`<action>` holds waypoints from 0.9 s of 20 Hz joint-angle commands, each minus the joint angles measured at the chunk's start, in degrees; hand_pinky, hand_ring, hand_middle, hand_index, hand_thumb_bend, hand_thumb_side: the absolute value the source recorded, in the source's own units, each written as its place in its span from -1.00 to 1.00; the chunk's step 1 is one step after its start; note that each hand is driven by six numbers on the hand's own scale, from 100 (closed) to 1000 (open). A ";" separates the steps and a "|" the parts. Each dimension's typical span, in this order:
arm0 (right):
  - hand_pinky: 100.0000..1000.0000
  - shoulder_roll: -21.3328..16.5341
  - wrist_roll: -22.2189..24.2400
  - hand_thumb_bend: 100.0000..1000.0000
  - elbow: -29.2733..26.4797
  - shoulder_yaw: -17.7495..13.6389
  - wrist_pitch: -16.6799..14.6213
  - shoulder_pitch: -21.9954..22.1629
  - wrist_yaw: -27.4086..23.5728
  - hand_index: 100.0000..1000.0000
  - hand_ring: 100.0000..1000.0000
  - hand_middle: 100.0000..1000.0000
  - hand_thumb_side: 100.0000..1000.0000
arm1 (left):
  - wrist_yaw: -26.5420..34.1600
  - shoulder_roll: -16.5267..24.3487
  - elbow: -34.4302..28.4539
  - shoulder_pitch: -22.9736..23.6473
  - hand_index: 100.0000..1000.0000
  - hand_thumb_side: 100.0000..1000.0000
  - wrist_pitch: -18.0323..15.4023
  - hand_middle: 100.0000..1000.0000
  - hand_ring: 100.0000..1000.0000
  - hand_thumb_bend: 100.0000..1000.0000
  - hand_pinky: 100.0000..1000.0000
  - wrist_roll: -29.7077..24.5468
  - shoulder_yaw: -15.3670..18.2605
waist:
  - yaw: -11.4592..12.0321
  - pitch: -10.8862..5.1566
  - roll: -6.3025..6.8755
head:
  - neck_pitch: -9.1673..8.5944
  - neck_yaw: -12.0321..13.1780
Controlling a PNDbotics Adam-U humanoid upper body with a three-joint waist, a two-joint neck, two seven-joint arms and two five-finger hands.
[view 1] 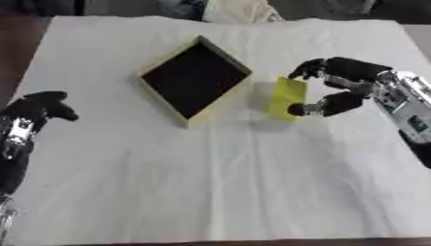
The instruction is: Pick up objects on the table and place them in the box.
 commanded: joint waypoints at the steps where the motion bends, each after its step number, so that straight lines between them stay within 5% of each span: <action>1: 0.48 -0.87 -0.45 -0.06 0.16 -0.85 -0.01 -1.01 0.60 0.81 0.54 0.66 0.93 | 0.34 0.67 -0.90 -0.62 0.48 0.74 -0.04 0.01 0.14 -0.85 0.66 -0.18 -0.09 | 0.05 -0.81 0.18 | 0.19 -0.12; 12: 0.43 -0.64 -1.37 -0.21 1.08 -1.04 -0.06 -0.96 1.53 0.78 0.46 0.58 0.76 | 0.37 0.60 -0.90 -0.68 0.48 0.74 -0.03 0.01 0.15 -0.84 0.66 -0.30 -0.08 | 0.11 -0.71 0.19 | 0.13 -0.19; 18: 0.40 -0.62 -1.92 -0.43 1.11 -1.05 -0.50 -0.91 1.32 0.72 0.36 0.47 0.42 | 0.36 0.58 -0.89 -0.58 0.48 0.74 -0.03 0.01 0.15 -0.84 0.66 -0.30 -0.01 | 0.12 -0.76 0.20 | 0.16 -0.13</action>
